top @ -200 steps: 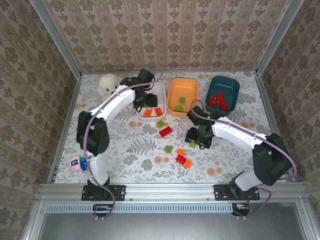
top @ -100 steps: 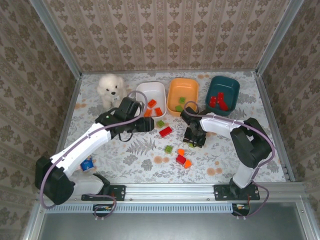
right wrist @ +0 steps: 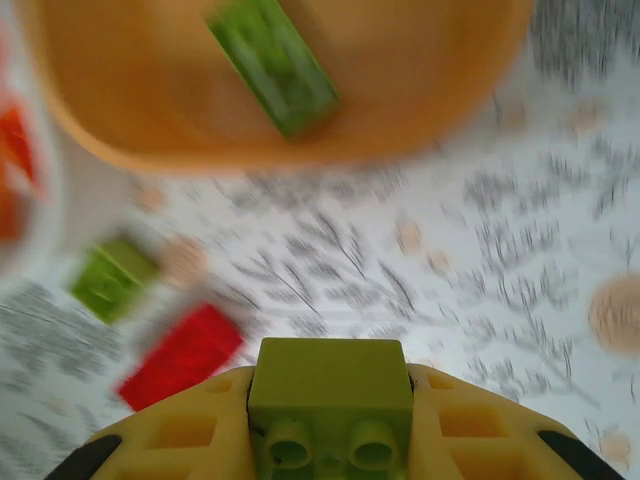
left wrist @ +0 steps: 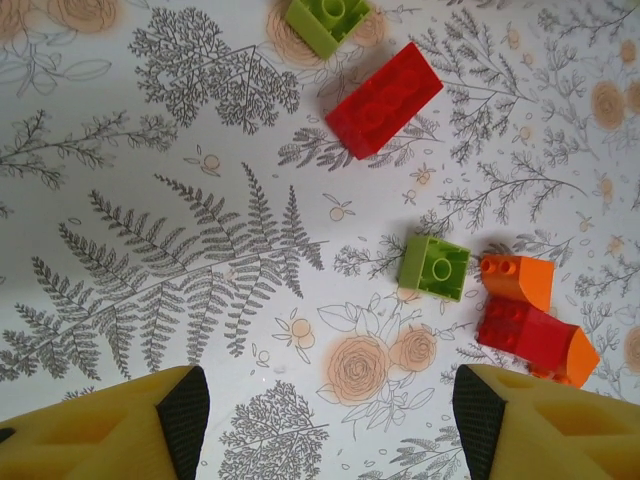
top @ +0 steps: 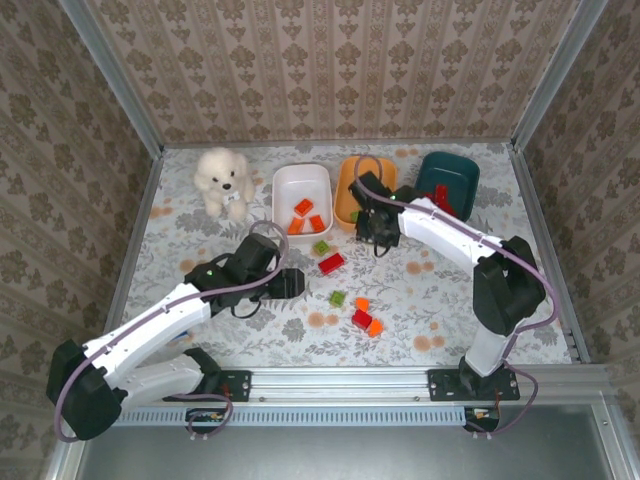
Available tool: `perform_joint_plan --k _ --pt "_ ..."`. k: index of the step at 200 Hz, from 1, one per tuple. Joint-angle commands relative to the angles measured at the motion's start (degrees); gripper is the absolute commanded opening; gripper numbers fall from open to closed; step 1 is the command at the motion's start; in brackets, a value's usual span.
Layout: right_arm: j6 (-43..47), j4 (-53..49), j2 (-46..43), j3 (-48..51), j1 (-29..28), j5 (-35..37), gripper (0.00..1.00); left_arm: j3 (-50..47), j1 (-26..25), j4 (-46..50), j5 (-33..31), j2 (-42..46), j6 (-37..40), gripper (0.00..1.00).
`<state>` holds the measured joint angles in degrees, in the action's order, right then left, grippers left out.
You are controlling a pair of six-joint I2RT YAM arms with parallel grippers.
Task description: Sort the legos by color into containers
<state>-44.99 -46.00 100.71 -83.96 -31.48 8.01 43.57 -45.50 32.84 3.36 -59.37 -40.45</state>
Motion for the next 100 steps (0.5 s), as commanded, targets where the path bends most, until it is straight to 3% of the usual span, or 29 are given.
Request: perform_joint_plan --k 1,68,100 --pt "6.5 -4.0 5.4 -7.5 3.1 3.1 0.29 0.5 -1.0 -2.3 -2.3 0.2 -1.6 0.68" --pt "10.8 -9.3 26.0 -28.1 8.2 1.6 0.3 2.8 -3.1 -2.4 -4.5 -1.7 -1.7 0.68" --pt "9.6 -12.4 32.2 -34.0 9.2 0.8 0.36 3.8 -4.8 -1.8 -4.8 -2.4 -1.4 0.69"
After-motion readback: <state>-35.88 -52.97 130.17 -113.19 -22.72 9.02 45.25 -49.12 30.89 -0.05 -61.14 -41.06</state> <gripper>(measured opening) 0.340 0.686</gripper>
